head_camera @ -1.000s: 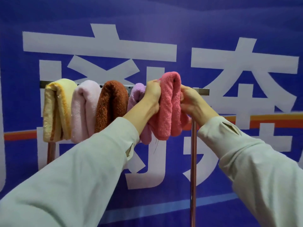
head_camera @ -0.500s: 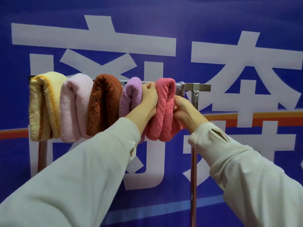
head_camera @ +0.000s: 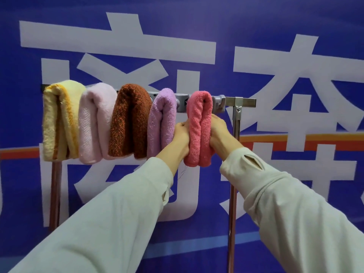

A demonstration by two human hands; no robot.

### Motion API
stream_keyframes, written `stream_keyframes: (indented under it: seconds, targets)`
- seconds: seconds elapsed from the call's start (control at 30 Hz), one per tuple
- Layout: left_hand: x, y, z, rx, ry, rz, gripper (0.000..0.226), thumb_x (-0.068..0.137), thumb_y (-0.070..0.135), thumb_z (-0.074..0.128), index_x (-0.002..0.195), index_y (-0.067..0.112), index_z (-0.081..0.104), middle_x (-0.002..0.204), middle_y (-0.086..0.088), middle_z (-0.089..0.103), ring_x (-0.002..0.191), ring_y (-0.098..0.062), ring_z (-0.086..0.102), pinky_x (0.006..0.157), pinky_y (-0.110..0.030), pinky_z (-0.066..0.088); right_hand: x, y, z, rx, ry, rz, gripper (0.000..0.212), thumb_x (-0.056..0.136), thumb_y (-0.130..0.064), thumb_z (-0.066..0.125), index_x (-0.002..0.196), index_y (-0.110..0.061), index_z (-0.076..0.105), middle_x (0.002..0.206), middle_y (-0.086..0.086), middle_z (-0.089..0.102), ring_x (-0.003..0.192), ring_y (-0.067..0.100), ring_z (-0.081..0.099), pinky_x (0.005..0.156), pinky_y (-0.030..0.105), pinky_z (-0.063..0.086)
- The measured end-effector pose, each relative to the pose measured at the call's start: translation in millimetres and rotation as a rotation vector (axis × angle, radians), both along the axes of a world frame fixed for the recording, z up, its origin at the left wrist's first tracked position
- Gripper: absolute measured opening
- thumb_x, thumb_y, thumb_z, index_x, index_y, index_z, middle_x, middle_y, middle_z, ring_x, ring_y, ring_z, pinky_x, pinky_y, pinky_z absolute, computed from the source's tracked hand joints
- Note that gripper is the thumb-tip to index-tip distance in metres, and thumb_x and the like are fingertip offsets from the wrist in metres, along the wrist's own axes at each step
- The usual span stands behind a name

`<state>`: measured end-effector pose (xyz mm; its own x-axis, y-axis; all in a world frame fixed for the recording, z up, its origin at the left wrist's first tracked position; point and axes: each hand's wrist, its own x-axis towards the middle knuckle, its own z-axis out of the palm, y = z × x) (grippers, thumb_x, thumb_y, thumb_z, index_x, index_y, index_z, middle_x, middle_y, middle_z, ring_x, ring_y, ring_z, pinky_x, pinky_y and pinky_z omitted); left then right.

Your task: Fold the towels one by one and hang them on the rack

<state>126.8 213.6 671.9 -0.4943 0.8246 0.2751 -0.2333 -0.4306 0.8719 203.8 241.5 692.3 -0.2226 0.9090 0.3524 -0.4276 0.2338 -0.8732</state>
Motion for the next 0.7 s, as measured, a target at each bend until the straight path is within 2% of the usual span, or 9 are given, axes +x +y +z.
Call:
stream_keyframes:
  seconds: [0.07,0.17,0.23,0.3,0.37,0.43,0.53,0.63,0.7]
  targets:
    - [-3.0,-2.8,-9.9,0.061,0.161,0.116,0.011,0.097,0.016,0.048,0.096,0.007,0.054,0.082,-0.006,0.058,0.076,-0.020,0.060,0.071,-0.029,0.051,-0.6,-0.9,-10.8,0.066,-0.075,-0.073,0.012,0.092,-0.020,0.063,0.100,-0.010,0.066,0.084,0.005,0.070,0.073,0.017,0.065,0.061,0.029,0.056]
    - [-7.5,-5.1,-36.6,0.259,0.488,0.325,0.025,0.097,0.013,0.049,0.123,0.011,0.052,0.104,0.001,0.061,0.096,-0.012,0.061,0.090,-0.022,0.049,5.0,-0.4,-28.2,0.212,-0.085,-0.114,0.034,0.093,-0.031,0.062,0.124,-0.020,0.055,0.118,0.003,0.065,0.100,0.016,0.067,0.085,0.036,0.058]
    - [-3.6,-3.6,-53.9,0.321,0.547,0.366,0.029,0.099,0.020,0.045,0.126,0.014,0.055,0.121,-0.002,0.061,0.113,-0.015,0.057,0.104,-0.032,0.044,9.2,-5.4,-40.9,0.356,-0.100,-0.188,0.026,0.097,-0.035,0.055,0.122,-0.029,0.058,0.119,-0.003,0.065,0.105,0.013,0.065,0.093,0.037,0.055]
    - [4.7,-9.6,-64.3,0.289,0.437,0.238,0.041,0.099,0.040,0.039,0.128,0.016,0.056,0.127,-0.005,0.061,0.120,-0.019,0.056,0.108,-0.039,0.041,10.8,-11.5,-52.0,0.463,-0.179,-0.228,0.023,0.102,-0.040,0.039,0.112,-0.038,0.060,0.116,-0.004,0.065,0.108,0.011,0.063,0.098,0.039,0.050]
    - [11.1,-22.0,-67.3,0.265,0.367,0.100,0.050,0.096,0.051,0.040,0.130,0.019,0.056,0.125,-0.003,0.063,0.117,-0.016,0.059,0.105,-0.033,0.044,11.0,-17.7,-58.1,0.408,-0.192,-0.141,0.037,0.102,-0.049,0.028,0.109,-0.037,0.062,0.113,-0.002,0.067,0.105,0.012,0.064,0.097,0.040,0.050]
    - [10.6,-28.6,-67.5,0.223,0.414,0.093,0.051,0.089,0.055,0.052,0.127,0.023,0.058,0.119,-0.001,0.066,0.111,-0.016,0.062,0.100,-0.033,0.048,14.6,-21.5,-60.9,0.313,-0.164,-0.028,0.048,0.101,-0.055,0.025,0.113,-0.030,0.064,0.108,-0.001,0.070,0.098,0.011,0.067,0.090,0.033,0.054]
    - [5.0,-32.9,-65.8,0.121,0.464,0.173,0.042,0.081,0.042,0.057,0.119,0.026,0.060,0.112,0.000,0.068,0.104,-0.019,0.064,0.094,-0.040,0.052,19.1,-23.5,-66.8,0.367,-0.213,0.030,0.043,0.100,-0.049,0.038,0.124,-0.021,0.060,0.117,0.004,0.068,0.105,0.016,0.067,0.092,0.035,0.055]
    - [1.5,-37.6,-69.9,0.043,0.487,0.129,0.038,0.088,0.012,0.049,0.124,0.017,0.059,0.109,-0.005,0.068,0.101,-0.021,0.064,0.089,-0.032,0.052,21.1,-23.4,-72.8,0.362,-0.290,0.042,0.037,0.093,-0.035,0.056,0.126,-0.020,0.057,0.120,0.006,0.067,0.109,0.021,0.066,0.094,0.045,0.054]
    - [-0.6,-39.8,-73.8,0.034,0.518,0.056,0.040,0.091,0.001,0.046,0.128,0.012,0.056,0.112,-0.006,0.066,0.104,-0.019,0.063,0.090,-0.027,0.050,20.7,-22.5,-76.6,0.340,-0.304,0.035,0.036,0.092,-0.030,0.052,0.127,-0.021,0.056,0.119,0.005,0.067,0.110,0.023,0.065,0.095,0.045,0.053]
